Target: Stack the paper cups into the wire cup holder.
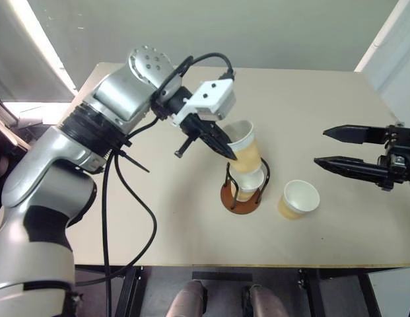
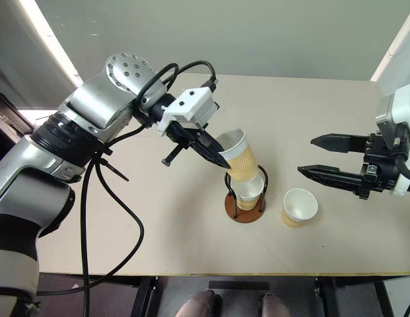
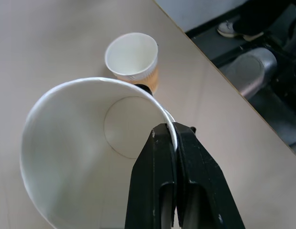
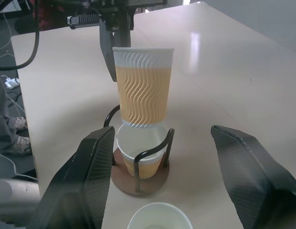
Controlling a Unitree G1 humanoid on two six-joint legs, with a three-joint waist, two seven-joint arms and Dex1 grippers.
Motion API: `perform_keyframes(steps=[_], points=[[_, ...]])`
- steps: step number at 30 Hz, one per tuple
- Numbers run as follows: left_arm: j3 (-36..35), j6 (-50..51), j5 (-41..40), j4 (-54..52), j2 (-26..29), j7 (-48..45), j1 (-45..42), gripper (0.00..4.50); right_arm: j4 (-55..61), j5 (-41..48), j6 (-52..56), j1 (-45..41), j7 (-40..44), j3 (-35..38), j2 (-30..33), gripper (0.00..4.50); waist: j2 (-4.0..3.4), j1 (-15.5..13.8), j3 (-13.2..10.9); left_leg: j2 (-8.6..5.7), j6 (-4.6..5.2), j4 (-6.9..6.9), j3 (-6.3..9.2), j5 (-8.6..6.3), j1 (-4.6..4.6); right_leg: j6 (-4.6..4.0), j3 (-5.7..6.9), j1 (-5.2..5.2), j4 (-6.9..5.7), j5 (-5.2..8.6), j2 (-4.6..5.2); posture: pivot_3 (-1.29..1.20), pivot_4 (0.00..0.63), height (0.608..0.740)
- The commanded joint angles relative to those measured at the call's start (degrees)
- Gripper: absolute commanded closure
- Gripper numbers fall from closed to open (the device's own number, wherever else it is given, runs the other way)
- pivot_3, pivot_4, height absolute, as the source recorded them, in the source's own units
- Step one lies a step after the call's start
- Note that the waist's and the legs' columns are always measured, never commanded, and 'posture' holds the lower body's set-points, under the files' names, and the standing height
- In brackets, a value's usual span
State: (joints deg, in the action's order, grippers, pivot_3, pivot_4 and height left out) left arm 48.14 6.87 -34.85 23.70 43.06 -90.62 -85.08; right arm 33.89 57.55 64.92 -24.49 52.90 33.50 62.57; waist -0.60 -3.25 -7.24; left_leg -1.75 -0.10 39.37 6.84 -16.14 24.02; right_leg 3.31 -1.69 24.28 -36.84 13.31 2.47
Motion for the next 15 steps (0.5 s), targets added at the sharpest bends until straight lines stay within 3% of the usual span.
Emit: perform_keyframes(steps=[1, 15], points=[[1.60, -3.31, -0.97, 0.48, 0.11, -1.88, -2.33, 4.48, 1.07, 2.75, -1.34, 0.51, -1.22, 3.27, 1.02, 1.17, 0.00, 0.00, 0.00, -0.01, 0.00, 0.00, -0.01, 0.00, 0.00, 0.00, 0.01, 0.00, 0.01, 0.00, -0.01, 0.00, 0.150, 0.740], [5.76, -8.54, 1.69, 3.80, -2.39, -1.88, -2.99, 4.48, -1.16, 8.06, -5.31, -4.48, -2.40, -2.48, 4.36, 1.17, 0.00, -0.10, 0.00, -0.02, 0.05, 0.12, -0.01, -0.03, 0.04, 0.06, 0.01, 0.00, -0.01, 0.00, -0.01, 0.00, 0.150, 0.740]])
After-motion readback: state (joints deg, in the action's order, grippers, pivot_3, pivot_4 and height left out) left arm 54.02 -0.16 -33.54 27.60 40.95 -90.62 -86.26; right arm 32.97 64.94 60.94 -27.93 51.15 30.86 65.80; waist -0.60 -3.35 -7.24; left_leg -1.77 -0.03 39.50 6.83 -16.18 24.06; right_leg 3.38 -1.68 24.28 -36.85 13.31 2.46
